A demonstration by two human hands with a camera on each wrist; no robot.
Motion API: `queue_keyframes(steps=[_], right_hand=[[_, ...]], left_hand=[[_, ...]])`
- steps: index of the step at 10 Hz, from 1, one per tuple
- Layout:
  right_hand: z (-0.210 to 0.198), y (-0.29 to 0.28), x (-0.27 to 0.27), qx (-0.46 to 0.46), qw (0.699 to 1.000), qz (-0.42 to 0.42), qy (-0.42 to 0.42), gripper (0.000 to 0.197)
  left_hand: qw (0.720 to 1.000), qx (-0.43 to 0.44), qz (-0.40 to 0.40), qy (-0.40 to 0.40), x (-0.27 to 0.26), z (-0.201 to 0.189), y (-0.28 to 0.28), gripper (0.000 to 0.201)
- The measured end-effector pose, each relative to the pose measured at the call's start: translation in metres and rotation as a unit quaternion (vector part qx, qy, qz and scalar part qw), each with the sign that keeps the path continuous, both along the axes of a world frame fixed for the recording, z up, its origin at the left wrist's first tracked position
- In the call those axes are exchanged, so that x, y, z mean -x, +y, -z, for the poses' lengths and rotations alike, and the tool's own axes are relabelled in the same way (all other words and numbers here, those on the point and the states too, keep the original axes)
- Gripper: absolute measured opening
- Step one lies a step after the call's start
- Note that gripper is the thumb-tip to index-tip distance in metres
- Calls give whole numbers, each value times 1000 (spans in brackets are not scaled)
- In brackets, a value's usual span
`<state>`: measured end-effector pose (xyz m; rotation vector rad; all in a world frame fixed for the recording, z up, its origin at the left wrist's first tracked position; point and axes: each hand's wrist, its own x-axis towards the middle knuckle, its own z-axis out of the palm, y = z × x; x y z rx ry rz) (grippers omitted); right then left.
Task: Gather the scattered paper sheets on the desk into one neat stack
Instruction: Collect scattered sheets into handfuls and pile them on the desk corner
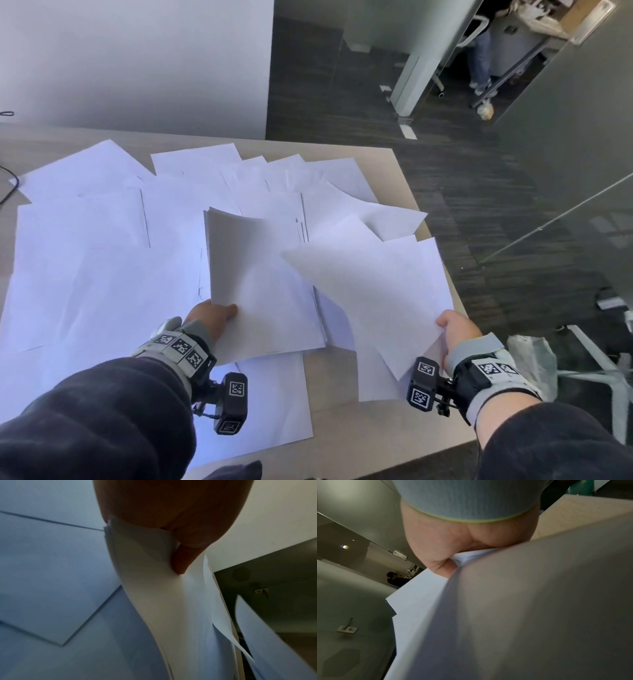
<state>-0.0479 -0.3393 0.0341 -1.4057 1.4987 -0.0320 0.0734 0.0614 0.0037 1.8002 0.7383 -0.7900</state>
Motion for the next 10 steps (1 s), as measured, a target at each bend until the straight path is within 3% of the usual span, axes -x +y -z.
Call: queue_keyframes(steps=[1, 3, 5, 6, 7, 9, 10], right_hand=[[-12, 18, -1, -4, 999, -26, 40, 17], [-4, 13, 22, 59, 979, -164, 102, 9], [2, 18, 50, -4, 991, -134, 23, 25], [4, 18, 53, 5, 989, -149, 24, 23], [14, 15, 62, 28, 979, -180, 88, 23], [13, 5, 77, 29, 966, -176, 188, 38], [4, 0, 84, 20, 957, -169, 236, 23]], left_hand=[[999, 9, 30, 11, 5, 0, -9, 33], [997, 30, 62, 28, 15, 7, -30, 31], [995, 48, 84, 32, 20, 11, -54, 24], [995, 55, 80, 39, 23, 11, -62, 23], [994, 44, 91, 40, 24, 17, -65, 29], [991, -14, 134, 22, 23, 13, -63, 22], [987, -25, 157, 14, 24, 9, -62, 24]])
